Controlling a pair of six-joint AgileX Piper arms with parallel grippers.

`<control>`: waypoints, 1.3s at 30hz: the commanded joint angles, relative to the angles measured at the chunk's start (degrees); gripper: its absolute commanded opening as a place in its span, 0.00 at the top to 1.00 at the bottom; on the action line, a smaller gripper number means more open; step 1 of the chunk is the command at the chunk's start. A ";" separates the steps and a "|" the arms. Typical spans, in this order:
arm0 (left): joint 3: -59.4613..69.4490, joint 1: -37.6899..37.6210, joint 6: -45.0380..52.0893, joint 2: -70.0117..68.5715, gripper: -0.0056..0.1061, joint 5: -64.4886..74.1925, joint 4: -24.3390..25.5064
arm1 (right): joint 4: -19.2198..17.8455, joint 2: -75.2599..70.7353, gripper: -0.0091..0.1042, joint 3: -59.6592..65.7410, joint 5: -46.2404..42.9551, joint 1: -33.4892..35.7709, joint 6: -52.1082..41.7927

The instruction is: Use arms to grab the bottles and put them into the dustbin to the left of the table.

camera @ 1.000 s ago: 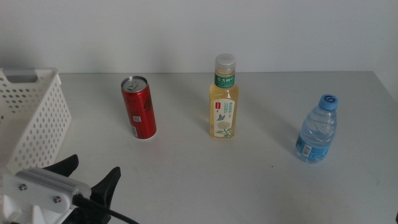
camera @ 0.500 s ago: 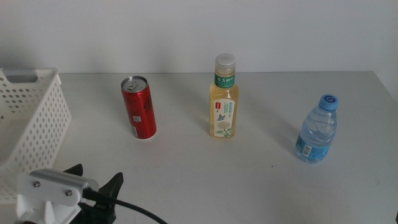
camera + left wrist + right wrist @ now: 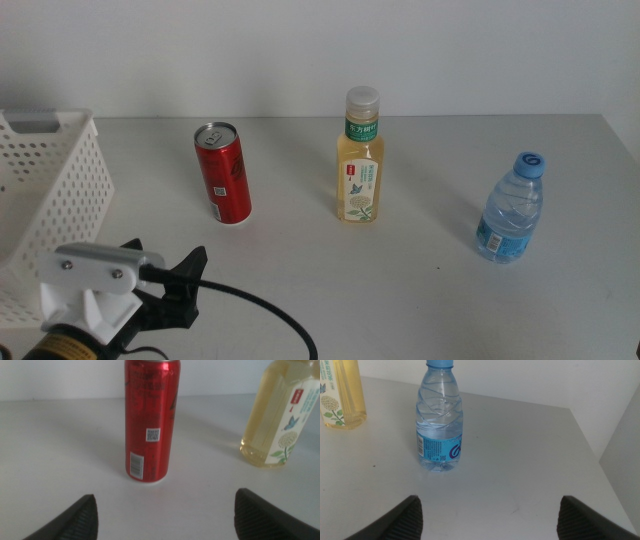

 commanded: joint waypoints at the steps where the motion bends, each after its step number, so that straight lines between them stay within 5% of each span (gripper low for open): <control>1: -3.14 -0.40 0.38 0.14 0.11 -4.91 -1.09 | -0.27 -1.24 0.30 -0.56 -4.09 -0.29 -0.71; 8: -11.17 1.12 3.78 3.95 0.11 -2.56 -0.52 | -0.27 -1.24 0.30 -0.56 -4.09 -0.29 -0.71; 19: -22.94 11.53 0.30 5.47 0.11 11.03 16.82 | -0.27 -1.24 0.30 -0.56 -4.09 -0.29 -0.71; 39: -38.70 12.26 -2.68 22.36 0.11 10.74 20.03 | -0.27 -1.24 0.30 -0.56 -4.09 -0.29 -0.71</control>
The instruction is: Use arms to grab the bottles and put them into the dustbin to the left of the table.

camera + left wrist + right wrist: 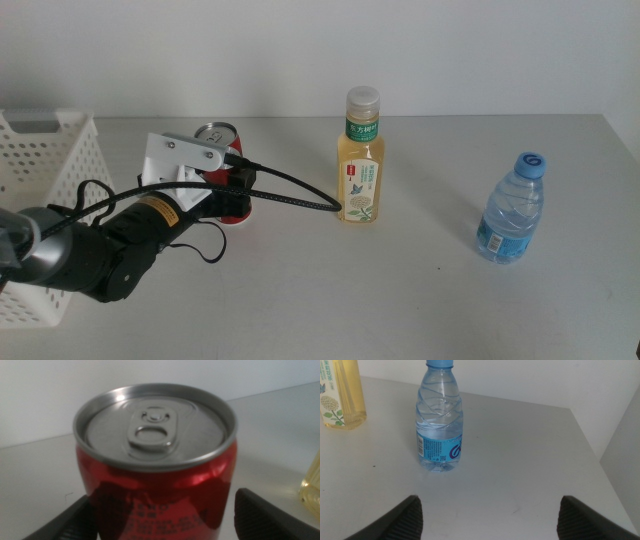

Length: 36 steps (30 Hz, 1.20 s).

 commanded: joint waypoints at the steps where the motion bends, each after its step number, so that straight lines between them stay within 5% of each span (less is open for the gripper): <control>1: -2.84 0.15 -0.89 -0.50 0.11 -4.60 -0.60 | -0.27 -1.24 0.30 -0.56 -4.09 -0.29 -0.71; 16: -10.38 0.15 -1.13 7.38 0.17 -5.99 0.46 | -0.27 -1.24 0.30 -0.56 -4.09 -0.29 -0.71; 20: -10.38 0.15 -1.08 7.38 0.34 -5.92 0.38 | -0.27 -1.24 0.30 -0.56 -4.09 -0.29 -0.71; 28: -10.38 0.15 -2.10 5.61 0.97 -0.55 0.23 | -0.27 -1.24 0.30 -0.56 -4.09 -0.29 -0.71; 36: -10.17 0.07 -2.37 -6.31 0.97 12.71 0.49 | -0.27 -1.24 0.30 -0.56 -4.09 -0.29 -0.71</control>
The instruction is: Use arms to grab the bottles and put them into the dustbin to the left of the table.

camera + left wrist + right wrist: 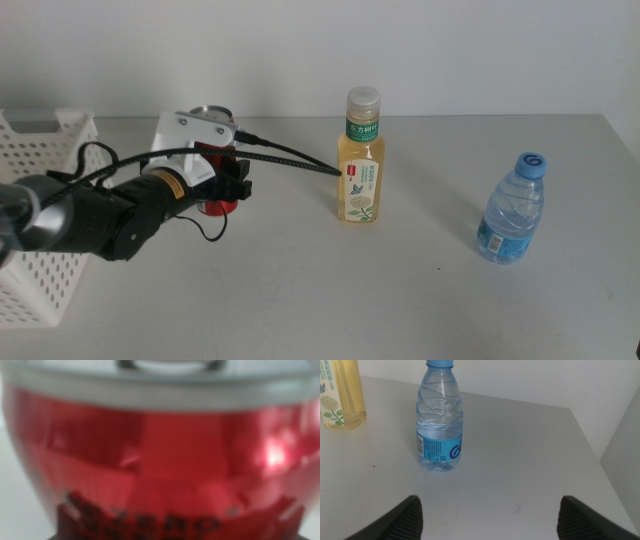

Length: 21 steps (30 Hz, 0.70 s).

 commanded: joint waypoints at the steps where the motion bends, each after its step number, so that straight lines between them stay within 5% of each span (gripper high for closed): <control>1: -1.61 0.04 -1.23 -8.73 0.97 -0.39 -0.56 | -0.27 -1.24 0.30 -0.56 -4.09 -0.29 -0.71; 21: -1.86 0.04 -8.60 -42.41 0.97 40.64 -3.40 | -0.27 -1.24 0.30 -0.56 -4.09 -0.29 -0.71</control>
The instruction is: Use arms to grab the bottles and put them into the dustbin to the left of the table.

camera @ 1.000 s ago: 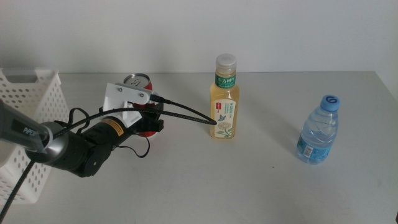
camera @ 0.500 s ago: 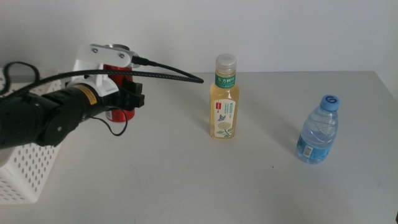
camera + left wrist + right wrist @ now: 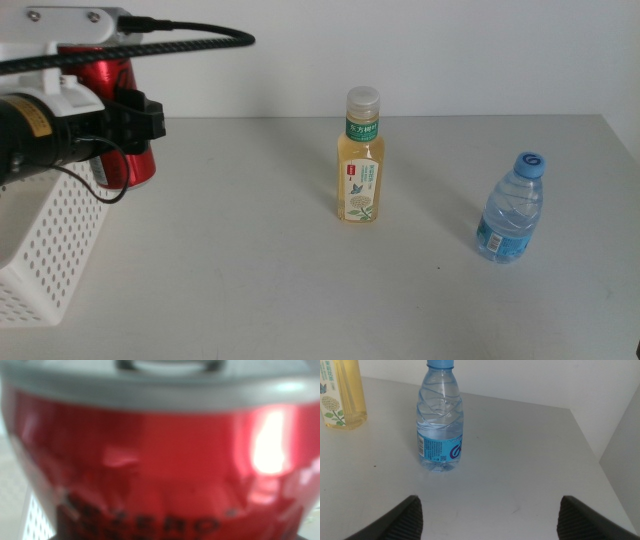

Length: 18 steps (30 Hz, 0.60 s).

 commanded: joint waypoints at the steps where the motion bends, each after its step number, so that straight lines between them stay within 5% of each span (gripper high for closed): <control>1: -1.86 0.04 -3.01 -4.41 0.97 -0.21 -2.50 | -0.27 -1.24 0.30 -0.56 -4.09 -0.29 -0.71; 8: -7.87 0.91 4.03 -6.79 0.97 17.86 -4.34 | -0.27 -1.24 0.30 -0.56 -4.09 -0.29 -0.71; 18: -27.81 18.86 25.49 2.79 0.97 45.14 -20.00 | -0.27 -1.24 0.30 -0.56 -4.09 -0.29 -0.71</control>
